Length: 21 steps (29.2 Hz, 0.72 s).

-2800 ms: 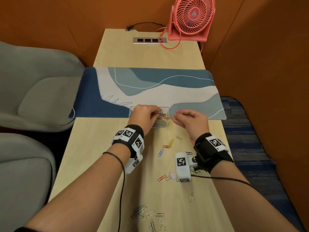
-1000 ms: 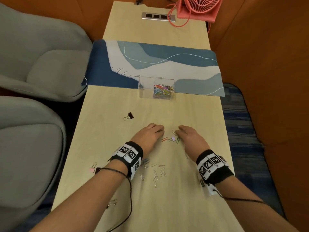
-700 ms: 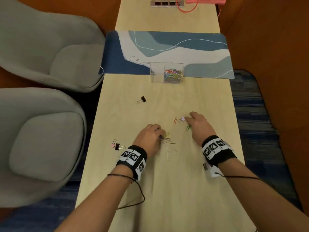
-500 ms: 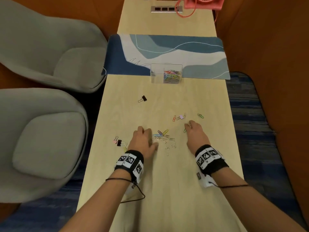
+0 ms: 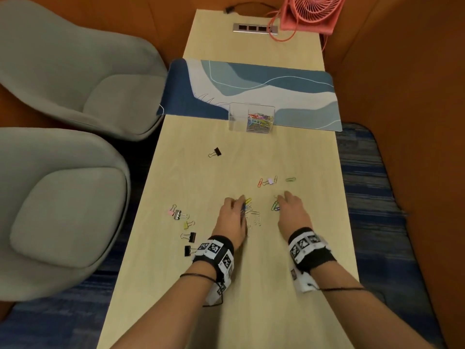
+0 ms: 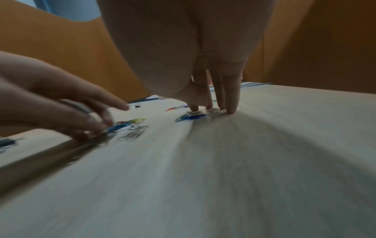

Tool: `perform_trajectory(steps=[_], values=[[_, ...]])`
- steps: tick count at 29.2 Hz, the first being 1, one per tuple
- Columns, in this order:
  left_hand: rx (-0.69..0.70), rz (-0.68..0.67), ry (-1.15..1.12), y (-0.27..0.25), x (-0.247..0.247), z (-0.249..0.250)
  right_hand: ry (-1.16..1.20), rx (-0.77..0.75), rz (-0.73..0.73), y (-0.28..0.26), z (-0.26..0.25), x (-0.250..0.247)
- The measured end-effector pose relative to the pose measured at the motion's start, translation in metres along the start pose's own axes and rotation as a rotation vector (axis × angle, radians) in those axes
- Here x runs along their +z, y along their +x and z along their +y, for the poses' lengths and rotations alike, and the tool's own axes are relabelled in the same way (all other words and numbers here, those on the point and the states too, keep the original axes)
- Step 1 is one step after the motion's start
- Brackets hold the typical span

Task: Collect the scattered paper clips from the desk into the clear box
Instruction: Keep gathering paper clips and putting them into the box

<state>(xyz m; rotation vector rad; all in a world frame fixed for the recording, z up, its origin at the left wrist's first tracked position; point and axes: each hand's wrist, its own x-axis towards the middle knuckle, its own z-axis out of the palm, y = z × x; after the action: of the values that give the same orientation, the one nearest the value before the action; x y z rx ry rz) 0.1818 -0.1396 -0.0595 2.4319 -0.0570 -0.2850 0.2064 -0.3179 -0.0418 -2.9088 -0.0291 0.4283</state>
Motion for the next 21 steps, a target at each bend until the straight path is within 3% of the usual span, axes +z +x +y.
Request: perform_trajectory(steps=[4, 6, 11, 21], values=[[0.137, -0.067, 0.367, 0.002, -0.002, -0.006, 0.077, 0.021, 0.042, -0.002, -0.002, 0.002], [0.175, -0.109, 0.429, 0.001, -0.003, -0.010, 0.069, 0.045, 0.073, 0.007, 0.003, -0.002], [0.219, -0.078, 0.315, 0.003, -0.002, -0.015, -0.045, -0.048, -0.028, -0.005, -0.024, 0.002], [0.179, -0.029, 0.081, 0.022, -0.015, -0.021, -0.144, -0.197, -0.084, -0.021, -0.054, 0.008]])
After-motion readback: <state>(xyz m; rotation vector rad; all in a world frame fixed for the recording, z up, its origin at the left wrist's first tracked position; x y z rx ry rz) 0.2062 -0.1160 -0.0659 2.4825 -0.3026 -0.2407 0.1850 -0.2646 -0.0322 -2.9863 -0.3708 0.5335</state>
